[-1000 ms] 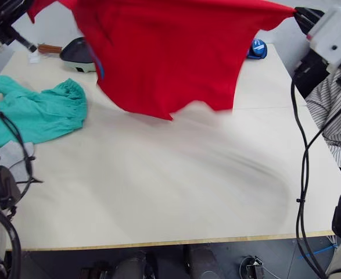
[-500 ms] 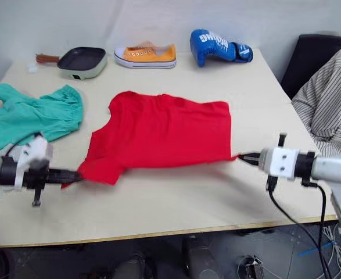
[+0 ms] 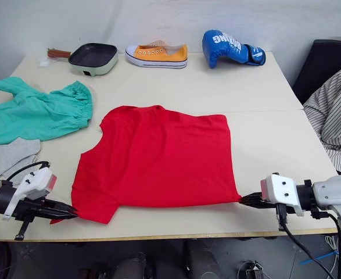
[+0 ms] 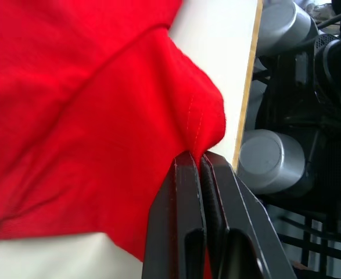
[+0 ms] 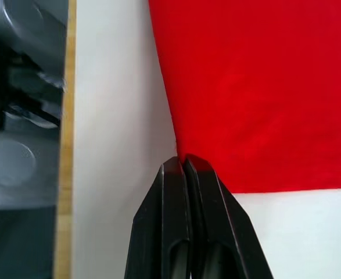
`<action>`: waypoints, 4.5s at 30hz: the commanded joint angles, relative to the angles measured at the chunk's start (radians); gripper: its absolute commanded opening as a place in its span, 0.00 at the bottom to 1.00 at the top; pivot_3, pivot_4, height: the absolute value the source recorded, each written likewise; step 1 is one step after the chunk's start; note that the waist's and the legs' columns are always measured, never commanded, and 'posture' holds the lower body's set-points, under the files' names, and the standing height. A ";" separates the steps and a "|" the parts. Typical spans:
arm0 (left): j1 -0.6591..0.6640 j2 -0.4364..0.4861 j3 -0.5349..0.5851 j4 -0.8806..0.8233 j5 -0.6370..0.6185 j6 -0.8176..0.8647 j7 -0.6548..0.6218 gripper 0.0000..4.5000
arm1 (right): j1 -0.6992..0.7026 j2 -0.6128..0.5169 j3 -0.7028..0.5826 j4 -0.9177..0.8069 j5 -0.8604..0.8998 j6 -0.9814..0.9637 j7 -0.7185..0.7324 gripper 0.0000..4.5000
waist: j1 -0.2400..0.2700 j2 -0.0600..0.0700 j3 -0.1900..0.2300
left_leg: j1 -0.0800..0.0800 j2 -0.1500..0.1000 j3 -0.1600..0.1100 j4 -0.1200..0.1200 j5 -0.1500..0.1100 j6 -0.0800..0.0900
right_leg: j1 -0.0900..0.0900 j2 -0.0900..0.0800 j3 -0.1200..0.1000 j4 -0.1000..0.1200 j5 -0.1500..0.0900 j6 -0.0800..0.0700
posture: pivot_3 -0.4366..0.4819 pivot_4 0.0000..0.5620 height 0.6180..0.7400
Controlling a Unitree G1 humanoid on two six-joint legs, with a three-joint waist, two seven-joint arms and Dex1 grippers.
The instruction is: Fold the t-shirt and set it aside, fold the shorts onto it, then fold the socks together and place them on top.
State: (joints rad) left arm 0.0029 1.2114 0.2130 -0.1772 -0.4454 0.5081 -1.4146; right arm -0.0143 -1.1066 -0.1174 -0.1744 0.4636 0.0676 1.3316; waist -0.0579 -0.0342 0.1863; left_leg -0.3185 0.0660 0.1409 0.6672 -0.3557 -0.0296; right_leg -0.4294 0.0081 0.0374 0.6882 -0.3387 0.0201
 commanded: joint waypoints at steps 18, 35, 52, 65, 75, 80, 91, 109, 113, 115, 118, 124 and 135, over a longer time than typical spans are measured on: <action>-0.606 -0.173 0.071 0.314 -0.044 -0.098 0.287 0.01 | -0.486 0.139 -0.031 0.254 -0.278 -0.452 -0.513 0.00 | -0.040 0.002 -0.020 | -0.021 0.001 0.004 -0.001 -0.008 0.010 | -0.036 -0.002 -0.012 0.011 -0.009 -0.004 | 0.48 0.27 1.00; 0.109 -0.007 0.107 -0.140 -0.043 0.047 0.082 0.01 | 0.054 0.043 -0.043 0.077 -0.137 -0.280 -0.149 0.00 | -0.025 -0.005 -0.008 | 0.022 -0.001 0.003 -0.002 -0.008 0.000 | 0.011 -0.001 -0.003 0.000 0.003 -0.003 | 0.48 0.27 1.00; -0.140 0.026 -0.066 0.069 -0.095 0.195 -0.088 0.01 | -0.034 0.029 0.001 0.101 0.105 0.185 0.087 0.00 | 0.004 -0.005 -0.008 | 0.018 -0.002 0.003 0.000 -0.015 0.002 | 0.003 0.000 -0.003 0.000 -0.001 -0.002 | 0.48 0.27 1.00; -0.654 -0.233 -0.349 0.553 0.118 0.138 -0.034 0.01 | -0.477 0.196 0.252 0.500 -0.041 0.372 0.189 0.00 | -0.004 -0.005 -0.007 | -0.006 0.001 0.005 0.015 -0.015 0.002 | -0.020 0.001 -0.003 0.007 -0.001 -0.003 | 0.48 0.27 1.00; -0.652 -0.235 -0.318 0.655 0.169 0.073 -0.025 0.01 | -0.514 0.237 0.215 0.558 -0.053 0.390 0.180 0.00 | -0.002 -0.005 -0.007 | -0.006 0.001 0.005 0.016 -0.015 0.002 | -0.020 -0.001 -0.003 0.010 0.000 -0.002 | 0.48 0.27 1.00; -0.640 -0.250 -0.305 0.661 0.178 0.053 0.005 0.01 | -0.495 0.244 0.215 0.543 -0.096 0.299 0.155 0.00 | -0.002 -0.005 -0.007 | -0.006 0.001 0.004 0.016 -0.015 0.002 | -0.020 -0.001 -0.004 0.010 0.000 -0.002 | 0.48 0.27 1.00; -0.657 -0.266 -0.230 0.639 0.141 0.092 0.044 0.36 | -0.504 0.215 0.131 0.504 -0.081 0.315 0.112 0.22 | -0.002 -0.005 -0.007 | -0.006 0.000 0.004 0.016 -0.015 0.002 | -0.019 -0.001 -0.004 0.010 0.000 -0.001 | 0.48 0.27 1.00; -0.194 -0.316 -0.086 -0.125 -0.002 0.177 0.281 0.16 | -0.149 0.292 0.083 -0.184 -0.086 0.387 -0.258 0.07 | 0.002 -0.004 -0.008 | -0.004 0.000 0.000 0.015 -0.016 0.001 | -0.015 -0.002 -0.005 0.009 0.001 -0.001 | 0.48 0.27 1.00; -0.144 -0.377 -0.124 -0.066 0.094 0.075 0.390 0.01 | -0.122 0.337 0.146 -0.159 -0.195 0.361 -0.378 0.00 | 0.002 -0.005 -0.008 | -0.004 -0.001 0.000 0.015 -0.016 0.001 | -0.014 -0.001 -0.004 0.007 0.002 0.001 | 0.48 0.27 1.00; -0.121 -0.375 -0.133 -0.026 0.136 0.041 0.422 0.01 | -0.101 0.329 0.156 -0.135 -0.237 0.340 -0.402 0.00 | 0.002 -0.005 -0.008 | -0.005 -0.001 0.001 0.015 -0.016 0.002 | -0.015 -0.001 -0.004 0.007 0.002 0.001 | 0.48 0.27 1.00; -0.079 -0.342 -0.121 0.038 0.179 -0.013 0.435 0.01 | -0.067 0.297 0.125 -0.066 -0.269 0.309 -0.413 0.00 | 0.002 -0.005 -0.009 | -0.004 -0.001 0.001 0.014 -0.016 0.002 | -0.014 -0.001 -0.004 0.006 0.001 0.000 | 0.48 0.27 1.00; -0.006 -0.285 -0.016 0.109 0.149 -0.091 0.411 0.01 | -0.030 0.246 0.029 0.043 -0.242 0.252 -0.387 0.00 | 0.001 -0.006 -0.011 | 0.004 -0.001 0.002 0.013 -0.017 0.003 | -0.008 -0.001 -0.004 0.005 0.001 0.000 | 0.48 0.27 1.00; 0.023 -0.255 0.138 -0.140 -0.142 0.149 0.336 0.14 | 0.030 0.263 -0.051 -0.251 0.031 0.339 -0.274 0.00 | 0.002 -0.005 -0.011 | -0.001 0.000 0.000 0.011 -0.017 0.003 | -0.011 -0.001 -0.005 0.003 0.001 0.000 | 0.48 0.27 1.00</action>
State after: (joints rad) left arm 0.0229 0.9478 0.3534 -0.2784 -0.5724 0.6489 -1.0733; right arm 0.0092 -0.8511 -0.1829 -0.3775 0.4812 0.3980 1.0661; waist -0.0559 -0.0391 0.1755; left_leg -0.3195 0.0656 0.1410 0.6779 -0.3728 -0.0264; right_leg -0.4400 0.0066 0.0328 0.6906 -0.3373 0.0204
